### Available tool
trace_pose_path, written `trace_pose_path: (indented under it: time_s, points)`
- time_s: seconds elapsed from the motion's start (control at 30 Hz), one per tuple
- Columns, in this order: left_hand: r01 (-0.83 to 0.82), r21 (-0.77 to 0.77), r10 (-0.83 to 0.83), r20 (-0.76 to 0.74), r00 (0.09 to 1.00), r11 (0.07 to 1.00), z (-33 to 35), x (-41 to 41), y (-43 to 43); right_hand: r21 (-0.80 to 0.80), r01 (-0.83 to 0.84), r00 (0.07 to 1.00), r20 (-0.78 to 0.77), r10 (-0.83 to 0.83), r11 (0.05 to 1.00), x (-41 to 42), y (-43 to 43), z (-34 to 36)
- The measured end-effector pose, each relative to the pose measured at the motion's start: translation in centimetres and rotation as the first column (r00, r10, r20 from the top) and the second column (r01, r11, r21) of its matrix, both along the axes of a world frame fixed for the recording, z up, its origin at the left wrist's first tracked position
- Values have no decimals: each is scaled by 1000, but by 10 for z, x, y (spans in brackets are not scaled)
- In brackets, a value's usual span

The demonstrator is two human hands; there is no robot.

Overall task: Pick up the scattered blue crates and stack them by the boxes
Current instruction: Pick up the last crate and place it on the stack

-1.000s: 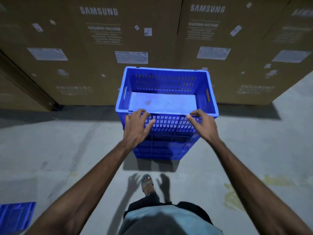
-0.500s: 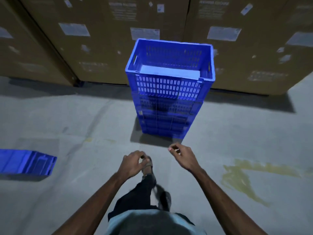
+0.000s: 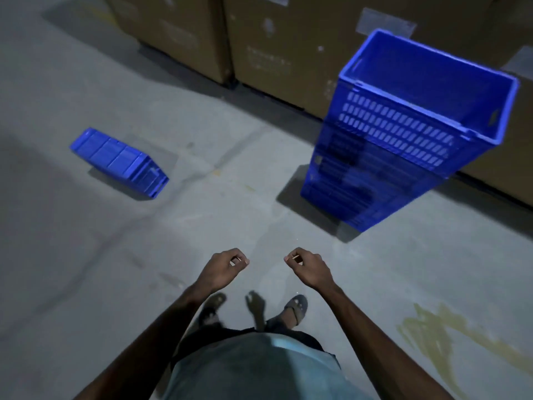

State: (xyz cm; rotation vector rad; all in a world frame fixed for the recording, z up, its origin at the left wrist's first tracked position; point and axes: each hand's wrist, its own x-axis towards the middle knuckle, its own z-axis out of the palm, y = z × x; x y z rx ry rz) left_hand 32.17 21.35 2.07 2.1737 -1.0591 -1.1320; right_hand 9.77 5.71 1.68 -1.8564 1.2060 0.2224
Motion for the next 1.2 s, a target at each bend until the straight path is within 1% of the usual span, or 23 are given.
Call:
trace_pose_path:
  time_s: [0.1, 0.23, 0.37, 0.5, 0.6, 0.73, 0.9, 1.0, 1.1, 1.2]
  points:
    - [-83, 16, 83, -28, 996, 996, -2, 26, 45, 9, -92, 995, -26, 92, 996, 44, 23, 3]
    - [-166, -11, 165, -73, 984, 986, -13, 74, 113, 1, -225, 972, -72, 225, 974, 112, 63, 2]
    - [-262, -33, 258, -93, 962, 965, -19, 131, 186, 4, -322, 942, -99, 321, 947, 189, 119, -1]
    - [-296, -13, 293, -107, 950, 955, -24, 200, 261, 8, -391, 915, -105, 390, 920, 274, 180, -5]
    - [-336, -21, 334, -87, 939, 941, -25, 254, 309, -29, -424, 904, -77, 421, 905, 337, 217, -3]
    - [-483, -39, 480, -61, 875, 875, -25, 315, 357, -83, -416, 909, -49, 413, 905, 412, 249, 9]
    - [-586, 12, 586, -64, 808, 810, -40, 383, 390, -116, -454, 891, -41, 452, 883, 499, 255, 9]
    - [-580, 39, 581, -46, 812, 814, -38, 432, 390, -107, -480, 877, -40, 478, 871, 558, 253, 1]
    - [-591, 49, 593, -46, 804, 805, -38, 498, 387, -97, -511, 860, -47, 509, 854, 629, 249, -15]
    - [-654, 47, 656, -54, 753, 755, -37, 572, 391, -73, -529, 849, -66, 525, 846, 706, 245, -23]
